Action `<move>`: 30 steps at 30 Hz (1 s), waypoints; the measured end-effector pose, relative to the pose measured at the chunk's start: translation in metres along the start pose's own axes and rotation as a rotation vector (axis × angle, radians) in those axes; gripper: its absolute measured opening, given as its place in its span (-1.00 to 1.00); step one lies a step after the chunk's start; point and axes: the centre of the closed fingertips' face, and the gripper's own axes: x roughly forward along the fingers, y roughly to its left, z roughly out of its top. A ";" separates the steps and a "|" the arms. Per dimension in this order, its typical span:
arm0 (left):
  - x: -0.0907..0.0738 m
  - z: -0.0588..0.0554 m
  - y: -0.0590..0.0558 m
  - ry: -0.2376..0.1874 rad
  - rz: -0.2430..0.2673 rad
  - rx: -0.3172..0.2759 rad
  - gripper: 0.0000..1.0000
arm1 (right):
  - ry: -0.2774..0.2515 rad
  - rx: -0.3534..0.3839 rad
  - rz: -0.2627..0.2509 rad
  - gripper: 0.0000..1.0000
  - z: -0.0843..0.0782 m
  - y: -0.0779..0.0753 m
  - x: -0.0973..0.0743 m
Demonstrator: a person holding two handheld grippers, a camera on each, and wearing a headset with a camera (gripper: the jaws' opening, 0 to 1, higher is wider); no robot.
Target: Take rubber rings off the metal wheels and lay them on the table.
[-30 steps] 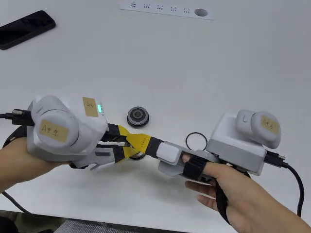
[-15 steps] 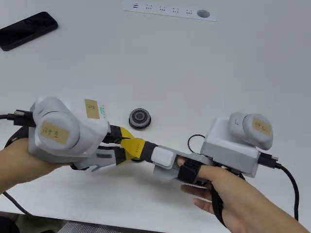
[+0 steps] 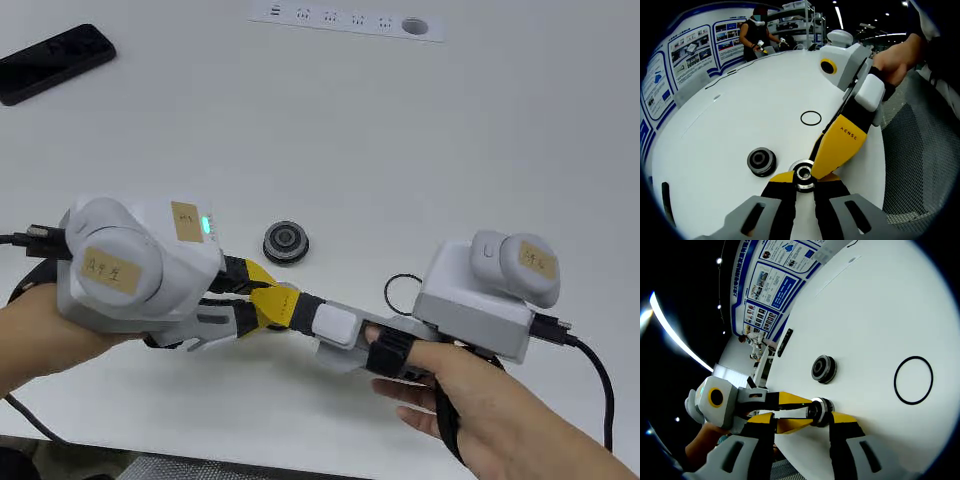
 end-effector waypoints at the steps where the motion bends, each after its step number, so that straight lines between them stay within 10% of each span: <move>1: 0.000 0.000 0.000 0.001 0.000 0.000 -0.75 | -0.005 0.006 0.008 -0.11 0.000 0.001 0.000; 30: 0.001 -0.005 0.005 -0.007 0.002 -0.009 -0.75 | -0.012 -0.013 0.007 -0.33 0.002 0.000 -0.007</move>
